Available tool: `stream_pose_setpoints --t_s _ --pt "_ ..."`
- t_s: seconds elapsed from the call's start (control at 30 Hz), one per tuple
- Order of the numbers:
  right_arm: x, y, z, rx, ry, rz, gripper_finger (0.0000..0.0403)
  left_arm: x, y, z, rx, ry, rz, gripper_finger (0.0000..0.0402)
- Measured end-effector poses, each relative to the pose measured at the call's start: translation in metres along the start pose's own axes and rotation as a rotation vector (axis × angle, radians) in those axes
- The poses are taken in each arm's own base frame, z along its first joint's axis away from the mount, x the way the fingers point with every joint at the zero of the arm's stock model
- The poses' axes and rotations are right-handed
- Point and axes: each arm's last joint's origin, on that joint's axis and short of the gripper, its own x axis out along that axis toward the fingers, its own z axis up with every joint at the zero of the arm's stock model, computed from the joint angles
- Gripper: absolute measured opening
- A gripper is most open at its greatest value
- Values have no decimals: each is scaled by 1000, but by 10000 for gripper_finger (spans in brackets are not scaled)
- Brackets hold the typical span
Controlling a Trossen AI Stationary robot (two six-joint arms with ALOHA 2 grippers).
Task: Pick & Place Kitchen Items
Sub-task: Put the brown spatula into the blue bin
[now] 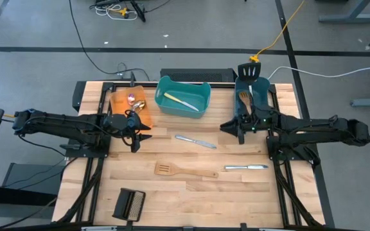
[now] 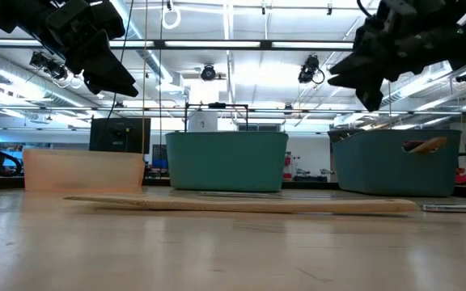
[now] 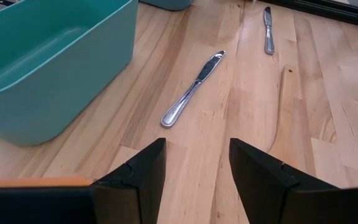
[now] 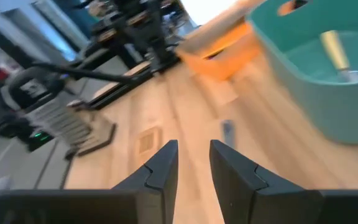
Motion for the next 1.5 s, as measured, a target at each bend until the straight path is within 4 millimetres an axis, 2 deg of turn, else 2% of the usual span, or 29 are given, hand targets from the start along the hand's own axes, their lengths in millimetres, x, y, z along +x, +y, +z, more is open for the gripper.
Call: stream_pose_setpoints --t_s 0.67,0.93,1.17,1.3,1.5 --pt "3 74 -22 -106 -50 321 89 0 0 0 -8 -1 0 181" --pt "16 97 -38 -108 -34 445 89 0 0 0 -8 -1 0 181" --pt "28 118 -45 -112 -18 460 90 0 0 0 -26 -1 0 181" --pt "37 134 -43 -142 5 470 105 0 0 0 -26 -1 0 181" --pt "55 153 -45 -146 119 430 146 0 0 0 -26 -1 0 181"
